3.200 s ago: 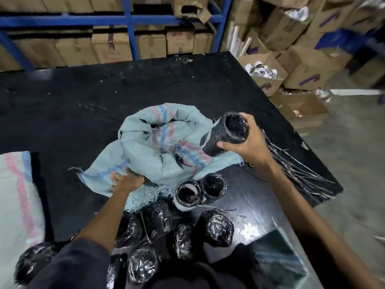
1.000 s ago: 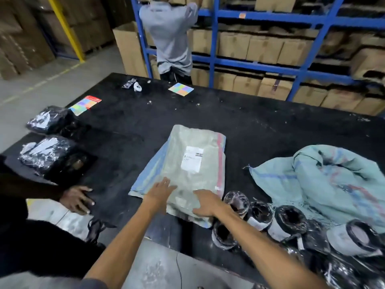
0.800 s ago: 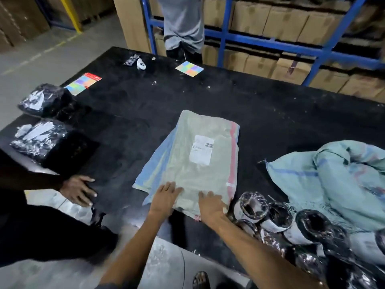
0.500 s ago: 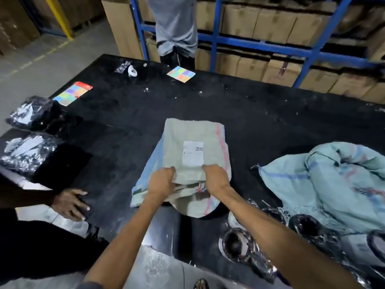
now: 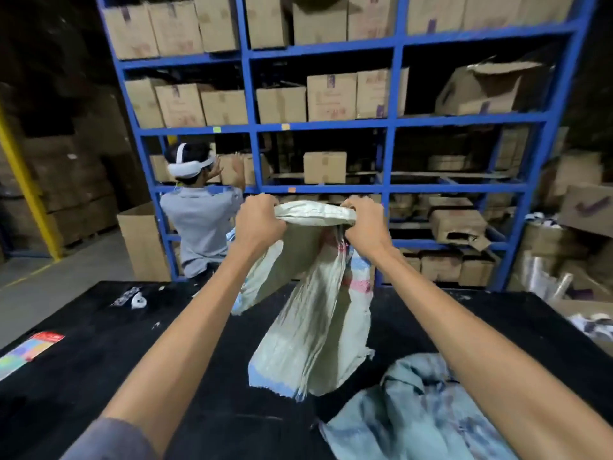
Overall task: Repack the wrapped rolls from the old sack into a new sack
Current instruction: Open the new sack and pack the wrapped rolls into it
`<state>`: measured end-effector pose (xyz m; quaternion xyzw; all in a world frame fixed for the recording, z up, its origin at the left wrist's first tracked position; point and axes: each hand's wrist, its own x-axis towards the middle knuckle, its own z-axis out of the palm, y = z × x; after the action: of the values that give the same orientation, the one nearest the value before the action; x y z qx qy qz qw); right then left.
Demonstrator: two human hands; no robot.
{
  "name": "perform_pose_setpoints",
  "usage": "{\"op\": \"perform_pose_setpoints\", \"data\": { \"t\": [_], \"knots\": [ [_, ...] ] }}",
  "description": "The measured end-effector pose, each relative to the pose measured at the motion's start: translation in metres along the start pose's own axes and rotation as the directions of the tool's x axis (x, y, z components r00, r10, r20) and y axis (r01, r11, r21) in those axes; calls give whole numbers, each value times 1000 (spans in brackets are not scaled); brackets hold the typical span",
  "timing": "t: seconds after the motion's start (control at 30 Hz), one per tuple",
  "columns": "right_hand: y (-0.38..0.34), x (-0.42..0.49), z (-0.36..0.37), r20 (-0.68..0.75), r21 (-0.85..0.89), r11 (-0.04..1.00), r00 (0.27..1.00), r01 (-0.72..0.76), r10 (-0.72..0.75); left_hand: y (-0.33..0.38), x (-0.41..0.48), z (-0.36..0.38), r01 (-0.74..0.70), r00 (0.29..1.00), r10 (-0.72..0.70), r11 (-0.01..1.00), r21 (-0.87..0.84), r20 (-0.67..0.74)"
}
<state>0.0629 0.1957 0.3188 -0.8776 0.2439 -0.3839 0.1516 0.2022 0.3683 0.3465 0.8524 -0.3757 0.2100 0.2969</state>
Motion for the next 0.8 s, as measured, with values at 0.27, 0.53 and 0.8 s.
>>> {"op": "perform_pose_setpoints", "data": {
  "t": [0.27,0.53,0.8],
  "knots": [
    [153,-36,-118,-134,-567,822,991,-52,-30,148,34,67,-196,979,199,979,-58,46],
    [252,-63,-170,-178,-521,851,983,-66,-33,200,20,124,-402,915,391,887,225,95],
    [315,-70,-190,-285,-268,943,951,-197,118,232,-7,145,-576,816,577,805,143,39]
  ]
}}
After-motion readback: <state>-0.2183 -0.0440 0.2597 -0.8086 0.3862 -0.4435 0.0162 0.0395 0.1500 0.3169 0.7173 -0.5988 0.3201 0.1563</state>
